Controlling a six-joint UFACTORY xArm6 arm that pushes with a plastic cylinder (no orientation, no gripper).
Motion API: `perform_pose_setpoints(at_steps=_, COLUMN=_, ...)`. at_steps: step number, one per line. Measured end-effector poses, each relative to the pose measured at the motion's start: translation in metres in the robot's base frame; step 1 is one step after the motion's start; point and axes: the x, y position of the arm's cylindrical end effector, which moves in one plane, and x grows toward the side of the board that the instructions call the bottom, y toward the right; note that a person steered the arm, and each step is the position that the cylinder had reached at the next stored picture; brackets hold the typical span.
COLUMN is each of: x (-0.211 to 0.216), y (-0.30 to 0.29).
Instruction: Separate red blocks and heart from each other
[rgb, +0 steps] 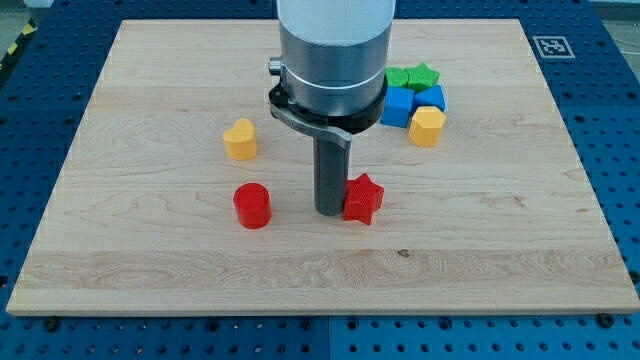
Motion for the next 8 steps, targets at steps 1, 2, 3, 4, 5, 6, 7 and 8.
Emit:
perform_pose_setpoints(at_steps=1, x=0.007, y=0.023)
perform_pose_setpoints(at_steps=2, x=0.007, y=0.026)
perform_pose_setpoints(at_steps=3, x=0.007, y=0.053)
perform_pose_setpoints(at_steps=4, x=0.007, y=0.071)
perform_pose_setpoints(at_steps=5, x=0.008, y=0.084)
perform_pose_setpoints(at_steps=6, x=0.015, y=0.106)
perform_pose_setpoints(at_steps=7, x=0.016, y=0.126)
perform_pose_setpoints(at_steps=8, x=0.021, y=0.143)
